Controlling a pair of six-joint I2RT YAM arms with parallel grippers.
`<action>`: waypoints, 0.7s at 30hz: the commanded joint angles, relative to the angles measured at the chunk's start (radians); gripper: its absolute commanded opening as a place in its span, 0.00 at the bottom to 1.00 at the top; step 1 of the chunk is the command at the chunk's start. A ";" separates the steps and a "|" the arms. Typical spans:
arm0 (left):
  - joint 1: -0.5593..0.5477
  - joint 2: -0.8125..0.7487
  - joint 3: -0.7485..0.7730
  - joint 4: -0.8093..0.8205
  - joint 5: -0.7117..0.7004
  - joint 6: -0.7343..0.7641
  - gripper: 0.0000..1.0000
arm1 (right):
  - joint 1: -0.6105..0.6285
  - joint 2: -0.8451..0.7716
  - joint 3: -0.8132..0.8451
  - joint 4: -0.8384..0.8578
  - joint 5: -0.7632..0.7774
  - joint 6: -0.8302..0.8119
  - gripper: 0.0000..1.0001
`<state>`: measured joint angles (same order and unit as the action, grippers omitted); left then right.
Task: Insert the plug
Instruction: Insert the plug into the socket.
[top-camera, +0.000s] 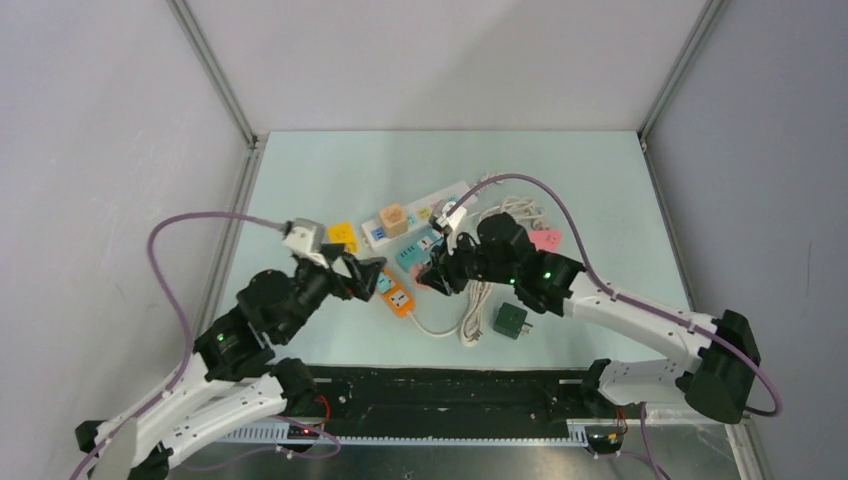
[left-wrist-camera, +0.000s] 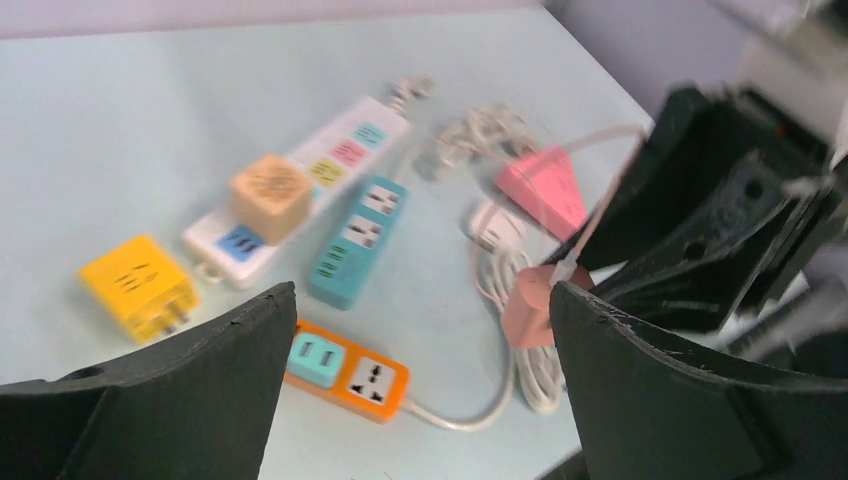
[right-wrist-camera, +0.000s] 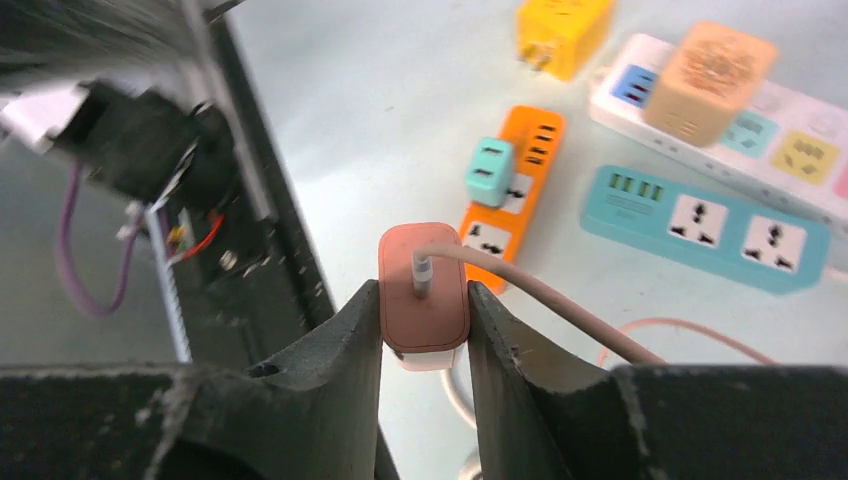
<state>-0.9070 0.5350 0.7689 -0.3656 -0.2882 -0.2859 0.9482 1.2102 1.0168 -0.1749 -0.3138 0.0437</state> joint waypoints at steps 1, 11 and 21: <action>0.005 -0.094 -0.013 -0.052 -0.389 -0.120 1.00 | 0.054 0.065 -0.053 0.274 0.383 0.182 0.00; 0.005 -0.170 0.012 -0.226 -0.543 -0.187 1.00 | 0.244 0.284 -0.099 0.396 0.851 0.398 0.00; 0.005 -0.166 -0.002 -0.244 -0.544 -0.198 1.00 | 0.287 0.459 -0.110 0.504 0.907 0.408 0.00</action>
<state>-0.9066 0.3645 0.7620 -0.6018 -0.7948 -0.4530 1.2282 1.6421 0.9066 0.2256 0.5369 0.4198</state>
